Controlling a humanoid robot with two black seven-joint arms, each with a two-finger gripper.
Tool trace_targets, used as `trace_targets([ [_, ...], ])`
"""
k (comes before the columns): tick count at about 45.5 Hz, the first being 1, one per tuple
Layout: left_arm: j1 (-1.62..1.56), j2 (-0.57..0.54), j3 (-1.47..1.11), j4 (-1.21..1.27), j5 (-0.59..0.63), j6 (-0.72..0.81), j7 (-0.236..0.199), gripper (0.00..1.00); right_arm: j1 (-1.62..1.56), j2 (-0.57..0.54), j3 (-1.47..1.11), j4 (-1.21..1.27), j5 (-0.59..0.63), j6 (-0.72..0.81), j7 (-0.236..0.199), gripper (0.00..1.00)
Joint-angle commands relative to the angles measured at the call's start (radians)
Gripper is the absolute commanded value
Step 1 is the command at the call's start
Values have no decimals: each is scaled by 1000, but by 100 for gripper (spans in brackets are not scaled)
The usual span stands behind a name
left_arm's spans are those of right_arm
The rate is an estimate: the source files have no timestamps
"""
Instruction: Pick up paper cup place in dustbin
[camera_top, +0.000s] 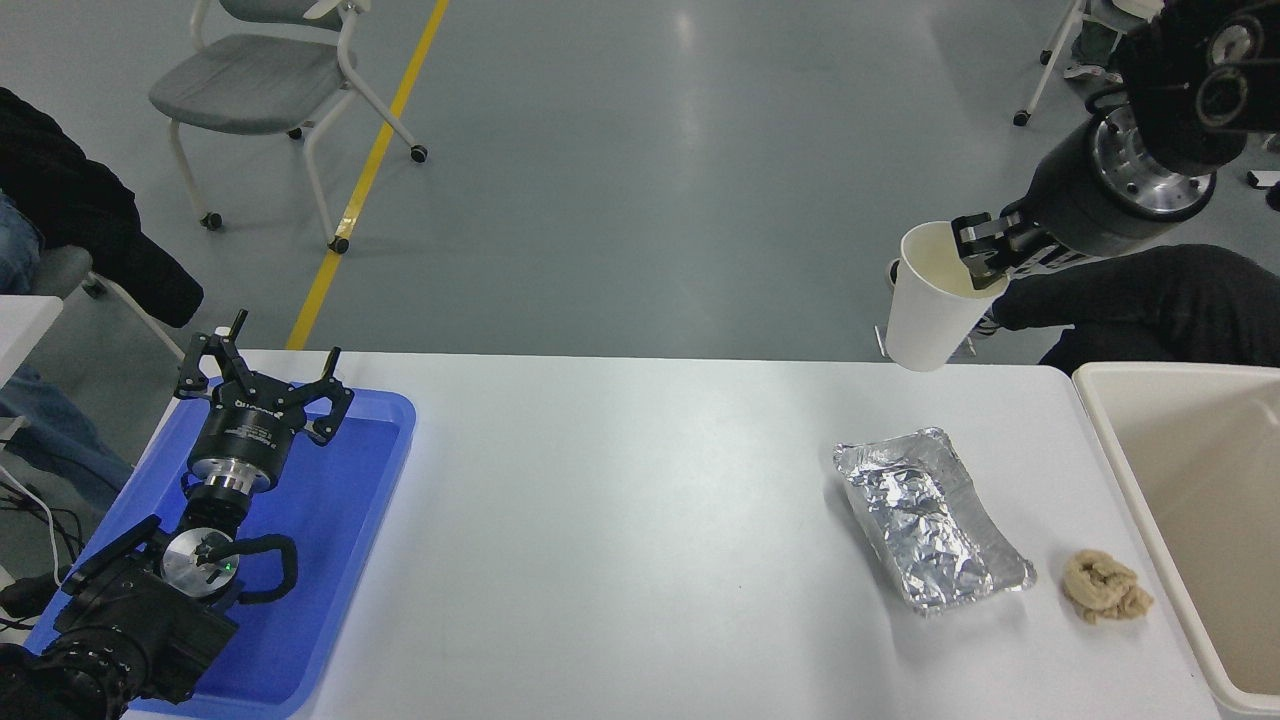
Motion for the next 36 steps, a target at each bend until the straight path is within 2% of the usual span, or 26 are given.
trace_targets([
  [1, 0, 0, 0, 3, 0, 0, -2, 100, 59, -7, -66, 6, -4, 39, -17, 0],
  [12, 1, 0, 1, 0, 0, 0, -2, 100, 65, -89, -185, 3, -50, 39, -17, 0],
  [26, 0, 0, 0, 0, 0, 0, -3, 100, 10, -429, -205, -106, -442, 39, -19, 0],
  [30, 1, 0, 0, 3, 0, 0, -2, 100, -45, -512, -192, -192, -504, 36, -17, 0],
  [36, 1, 0, 0, 3, 0, 0, -3, 100, -217, -578, -117, -386, -509, 20, -6, 0],
])
